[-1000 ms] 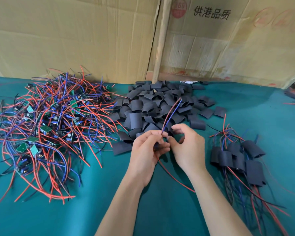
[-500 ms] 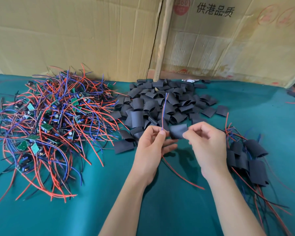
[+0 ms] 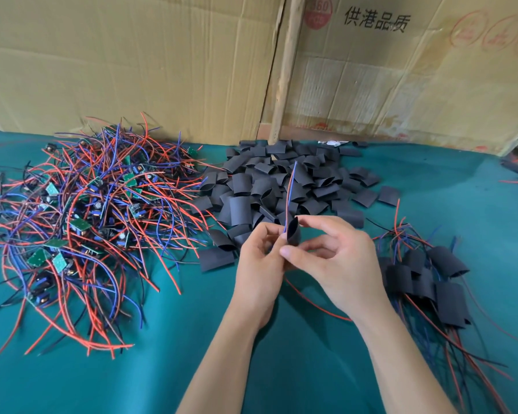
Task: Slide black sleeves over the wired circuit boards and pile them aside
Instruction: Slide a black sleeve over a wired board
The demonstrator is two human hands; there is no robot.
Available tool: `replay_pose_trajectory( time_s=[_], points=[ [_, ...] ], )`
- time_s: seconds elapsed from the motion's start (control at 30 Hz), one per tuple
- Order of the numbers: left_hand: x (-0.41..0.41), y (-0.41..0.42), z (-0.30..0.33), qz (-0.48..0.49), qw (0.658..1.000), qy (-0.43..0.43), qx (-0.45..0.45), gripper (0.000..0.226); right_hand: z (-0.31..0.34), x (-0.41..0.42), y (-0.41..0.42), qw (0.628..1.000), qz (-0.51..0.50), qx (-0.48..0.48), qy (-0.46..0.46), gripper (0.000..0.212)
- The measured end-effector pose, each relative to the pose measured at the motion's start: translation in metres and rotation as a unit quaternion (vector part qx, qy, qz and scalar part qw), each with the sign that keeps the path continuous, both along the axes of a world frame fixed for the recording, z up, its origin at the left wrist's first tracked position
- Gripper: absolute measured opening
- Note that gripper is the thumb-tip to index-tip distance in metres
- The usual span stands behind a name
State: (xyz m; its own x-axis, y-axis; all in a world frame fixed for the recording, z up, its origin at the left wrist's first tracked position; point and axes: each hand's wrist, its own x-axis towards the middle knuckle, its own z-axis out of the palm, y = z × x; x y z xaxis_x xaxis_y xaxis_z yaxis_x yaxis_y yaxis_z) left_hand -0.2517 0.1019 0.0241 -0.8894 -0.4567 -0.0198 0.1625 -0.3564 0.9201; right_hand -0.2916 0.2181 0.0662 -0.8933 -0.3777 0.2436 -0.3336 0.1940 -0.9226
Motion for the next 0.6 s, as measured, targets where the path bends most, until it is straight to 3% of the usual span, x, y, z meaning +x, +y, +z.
replay_pose_trajectory(
  time_s=[0.1, 0.2, 0.3, 0.4, 0.5, 0.6],
  points=[
    [0.001, 0.001, 0.0, -0.002, 1.0, -0.001, -0.02, 0.007, -0.003, 0.001, -0.002, 0.999, -0.027, 0.022, 0.041, 0.036],
    [0.003, 0.002, 0.003, -0.008, 0.999, 0.004, -0.053, 0.02, -0.002, -0.001, -0.002, 0.996, -0.065, 0.019, 0.064, 0.018],
    [0.004, 0.003, 0.004, -0.024, 0.994, -0.004, -0.103, 0.016, 0.006, -0.014, 0.012, 0.974, -0.125, -0.184, -0.04, 0.014],
    [0.006, 0.005, 0.003, -0.057, 0.987, -0.011, -0.15, 0.01, 0.018, -0.026, 0.033, 0.895, -0.169, -0.387, -0.145, 0.016],
    [0.006, 0.008, 0.003, -0.078, 0.977, -0.02, -0.197, 0.014, 0.022, -0.03, 0.043, 0.858, -0.182, -0.446, -0.177, 0.018],
    [0.005, 0.008, 0.003, -0.079, 0.97, -0.027, -0.229, 0.019, 0.023, -0.029, 0.041, 0.863, -0.174, -0.441, -0.174, 0.017]
  ],
)
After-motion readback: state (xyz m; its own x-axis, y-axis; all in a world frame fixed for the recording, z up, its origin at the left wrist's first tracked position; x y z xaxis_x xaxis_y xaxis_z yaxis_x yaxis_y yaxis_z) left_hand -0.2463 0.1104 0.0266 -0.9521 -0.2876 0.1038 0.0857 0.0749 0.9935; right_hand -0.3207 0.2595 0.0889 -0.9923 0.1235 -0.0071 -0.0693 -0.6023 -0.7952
